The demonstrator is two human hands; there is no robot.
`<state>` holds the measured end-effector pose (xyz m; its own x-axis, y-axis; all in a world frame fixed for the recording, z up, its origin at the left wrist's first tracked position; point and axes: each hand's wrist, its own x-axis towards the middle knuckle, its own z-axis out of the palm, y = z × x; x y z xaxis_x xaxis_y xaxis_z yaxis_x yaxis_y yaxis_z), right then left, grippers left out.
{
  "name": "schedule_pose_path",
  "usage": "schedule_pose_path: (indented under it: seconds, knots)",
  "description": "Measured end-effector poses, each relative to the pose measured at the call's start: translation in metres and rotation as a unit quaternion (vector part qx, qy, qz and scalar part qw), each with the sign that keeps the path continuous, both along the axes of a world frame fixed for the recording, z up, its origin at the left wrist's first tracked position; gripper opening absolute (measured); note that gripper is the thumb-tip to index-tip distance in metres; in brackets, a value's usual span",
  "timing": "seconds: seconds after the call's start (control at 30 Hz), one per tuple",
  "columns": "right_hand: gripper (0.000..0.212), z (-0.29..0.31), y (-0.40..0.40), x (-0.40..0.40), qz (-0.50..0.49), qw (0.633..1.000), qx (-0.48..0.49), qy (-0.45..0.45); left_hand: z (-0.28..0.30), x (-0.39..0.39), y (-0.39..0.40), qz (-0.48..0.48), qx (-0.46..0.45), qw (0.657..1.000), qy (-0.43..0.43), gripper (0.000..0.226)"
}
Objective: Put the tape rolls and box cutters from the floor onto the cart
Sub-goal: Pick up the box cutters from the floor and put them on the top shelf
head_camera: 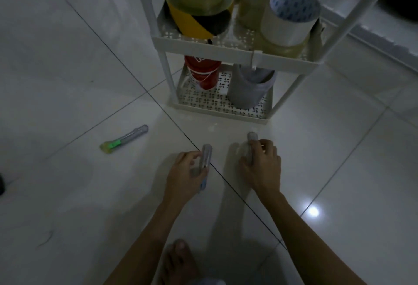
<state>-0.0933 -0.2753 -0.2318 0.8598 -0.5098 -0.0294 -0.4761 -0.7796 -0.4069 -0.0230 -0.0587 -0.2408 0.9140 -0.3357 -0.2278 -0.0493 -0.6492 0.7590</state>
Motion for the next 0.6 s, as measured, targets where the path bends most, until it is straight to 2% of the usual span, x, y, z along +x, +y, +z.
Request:
schedule_pose_path:
  seconds: [0.07,0.17,0.27,0.33,0.47,0.57,0.6]
  knots:
    - [0.052,-0.005,0.0,-0.002,-0.017,1.0,0.014,0.02,-0.002,-0.002,-0.005,0.002,0.021,1.0,0.01,0.043]
    - [0.05,-0.013,0.002,-0.005,-0.016,0.998,0.067,0.0,-0.005,-0.002,-0.01,-0.001,0.035,0.999,0.005,0.046]
    - [0.052,-0.013,-0.003,-0.001,-0.066,0.985,0.158,-0.012,-0.005,-0.002,-0.014,0.011,0.028,0.999,0.019,0.049]
    - [0.044,-0.006,-0.009,0.002,-0.107,0.968,0.225,-0.028,-0.005,-0.002,-0.017,0.013,0.017,0.999,0.024,0.053]
    - [0.03,0.023,-0.015,0.01,-0.058,0.961,0.249,-0.102,-0.005,0.005,-0.021,0.019,0.012,0.999,0.045,0.05]
    - [0.033,0.056,-0.017,0.02,-0.012,0.954,0.267,-0.138,0.009,0.017,-0.022,0.035,-0.016,0.995,0.089,0.029]
    - [0.034,0.07,-0.02,0.024,-0.003,0.951,0.275,-0.141,0.016,0.021,-0.021,0.05,-0.044,0.991,0.118,0.028]
